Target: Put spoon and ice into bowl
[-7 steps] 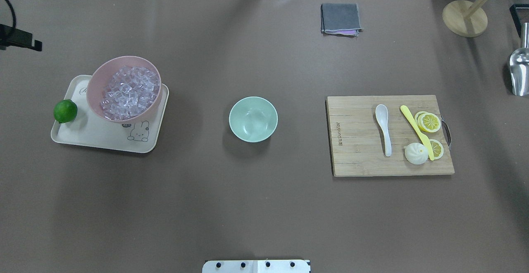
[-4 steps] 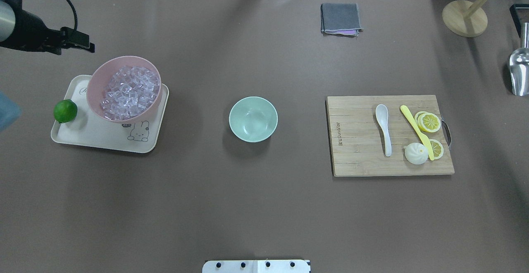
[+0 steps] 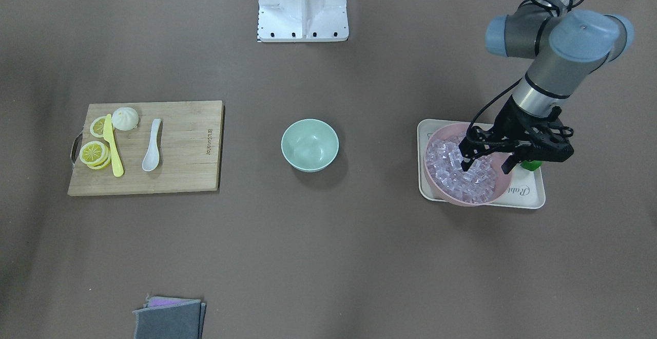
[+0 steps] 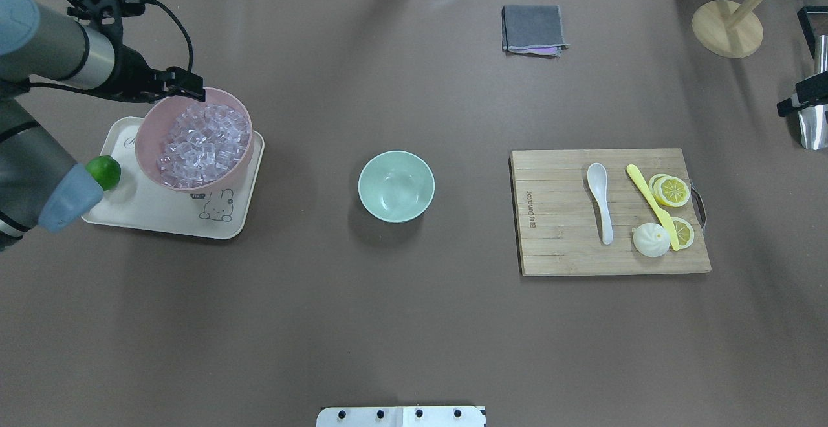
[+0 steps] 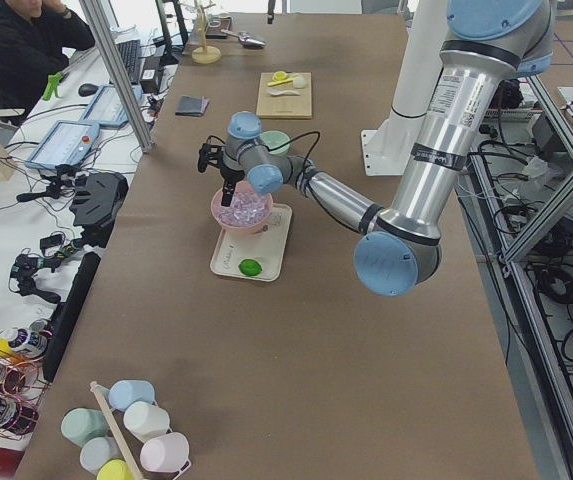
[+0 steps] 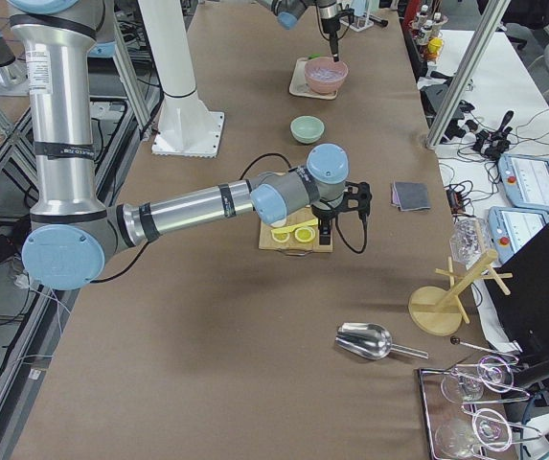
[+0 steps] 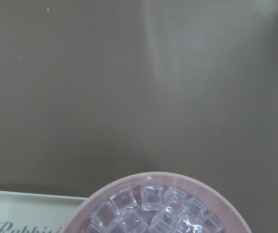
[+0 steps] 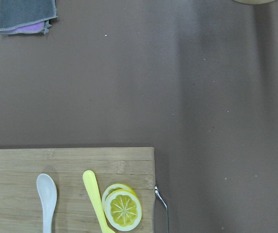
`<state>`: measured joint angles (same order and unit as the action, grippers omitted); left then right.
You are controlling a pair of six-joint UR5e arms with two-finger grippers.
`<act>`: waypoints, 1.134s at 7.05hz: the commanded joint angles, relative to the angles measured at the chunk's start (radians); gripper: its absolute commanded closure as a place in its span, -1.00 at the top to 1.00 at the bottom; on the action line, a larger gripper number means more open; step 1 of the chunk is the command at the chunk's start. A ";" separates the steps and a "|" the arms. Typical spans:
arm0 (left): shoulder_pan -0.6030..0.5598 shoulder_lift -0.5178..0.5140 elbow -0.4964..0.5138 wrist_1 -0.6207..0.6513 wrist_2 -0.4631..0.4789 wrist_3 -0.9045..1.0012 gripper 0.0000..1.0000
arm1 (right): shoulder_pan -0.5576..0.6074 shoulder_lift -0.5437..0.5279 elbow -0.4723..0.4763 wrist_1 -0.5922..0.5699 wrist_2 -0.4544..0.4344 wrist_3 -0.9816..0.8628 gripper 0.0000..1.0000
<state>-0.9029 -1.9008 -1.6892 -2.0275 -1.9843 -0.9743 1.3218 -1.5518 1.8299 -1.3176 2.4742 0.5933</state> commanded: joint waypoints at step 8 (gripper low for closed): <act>0.064 -0.007 0.089 -0.014 0.078 0.016 0.09 | -0.072 0.035 0.057 0.011 -0.035 0.128 1.00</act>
<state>-0.8404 -1.9122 -1.5990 -2.0379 -1.9070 -0.9586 1.2501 -1.5179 1.8832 -1.3068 2.4395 0.7184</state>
